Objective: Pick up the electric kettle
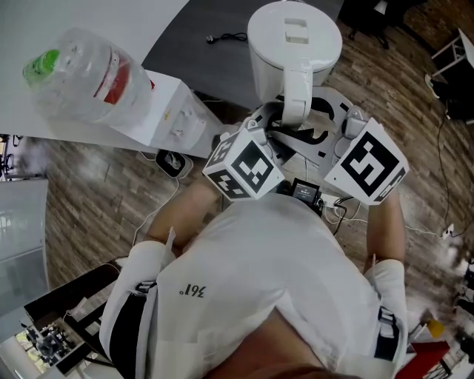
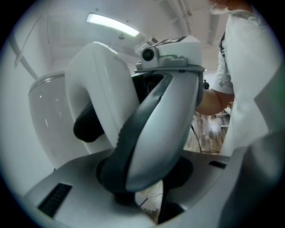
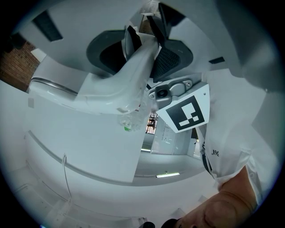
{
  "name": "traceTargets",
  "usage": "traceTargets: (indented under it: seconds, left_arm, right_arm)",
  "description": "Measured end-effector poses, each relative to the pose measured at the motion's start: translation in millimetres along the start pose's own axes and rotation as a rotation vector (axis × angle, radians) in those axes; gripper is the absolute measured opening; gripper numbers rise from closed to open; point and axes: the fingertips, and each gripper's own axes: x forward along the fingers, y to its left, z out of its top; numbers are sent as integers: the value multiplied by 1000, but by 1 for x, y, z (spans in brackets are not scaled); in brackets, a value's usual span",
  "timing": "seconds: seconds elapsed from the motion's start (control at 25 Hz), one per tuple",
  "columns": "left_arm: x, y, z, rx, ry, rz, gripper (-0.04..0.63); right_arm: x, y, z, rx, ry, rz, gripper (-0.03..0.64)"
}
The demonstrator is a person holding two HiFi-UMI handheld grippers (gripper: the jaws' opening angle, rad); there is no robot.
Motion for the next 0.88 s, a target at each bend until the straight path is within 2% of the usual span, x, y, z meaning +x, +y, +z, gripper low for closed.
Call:
traceTargets:
  seconds: [0.88]
  left_arm:
    - [-1, 11, -3, 9, 4, 8, 112]
  right_arm:
    - [6, -8, 1, -14, 5, 1, 172]
